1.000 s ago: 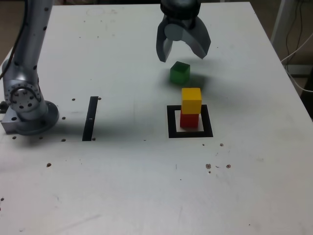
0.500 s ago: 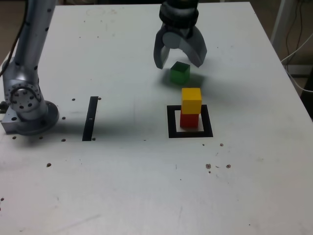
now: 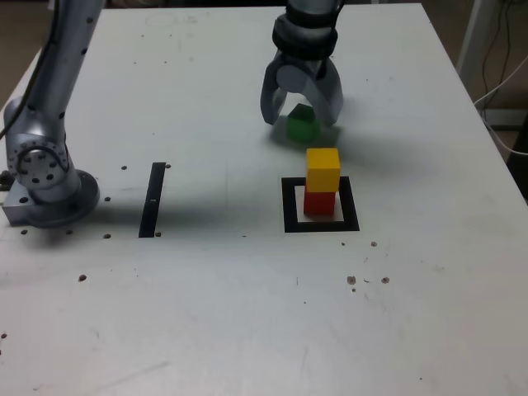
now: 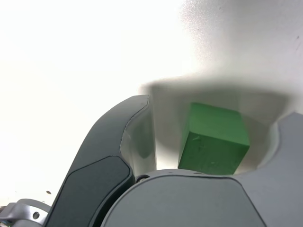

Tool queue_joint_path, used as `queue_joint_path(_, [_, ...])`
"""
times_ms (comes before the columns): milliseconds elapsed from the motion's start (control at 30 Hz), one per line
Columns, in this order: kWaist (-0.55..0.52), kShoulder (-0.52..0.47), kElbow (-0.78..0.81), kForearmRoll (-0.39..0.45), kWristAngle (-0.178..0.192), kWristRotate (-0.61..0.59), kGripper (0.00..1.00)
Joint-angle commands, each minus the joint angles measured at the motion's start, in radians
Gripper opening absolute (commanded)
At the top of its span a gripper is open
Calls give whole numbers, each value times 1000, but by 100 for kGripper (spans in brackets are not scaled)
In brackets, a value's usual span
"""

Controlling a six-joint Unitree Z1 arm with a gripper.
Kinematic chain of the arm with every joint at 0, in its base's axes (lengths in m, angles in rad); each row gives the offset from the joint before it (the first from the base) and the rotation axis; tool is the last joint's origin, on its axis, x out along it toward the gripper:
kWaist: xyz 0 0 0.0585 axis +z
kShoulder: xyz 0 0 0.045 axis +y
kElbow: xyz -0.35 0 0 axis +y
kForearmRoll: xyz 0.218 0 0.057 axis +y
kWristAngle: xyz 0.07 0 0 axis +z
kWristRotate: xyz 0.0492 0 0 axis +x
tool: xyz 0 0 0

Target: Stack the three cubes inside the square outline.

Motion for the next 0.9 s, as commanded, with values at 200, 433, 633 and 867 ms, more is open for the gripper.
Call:
queue_joint_path(200, [-10, 7, -7, 1, -2, -23, 59])
queue_joint_path(433, [-22, 7, -11, -2, -4, -28, 33])
queue_joint_path(633, [-29, 7, -17, 3, -11, -28, 30])
queue_joint_path(867, [-31, 7, -20, 8, -16, -28, 30])
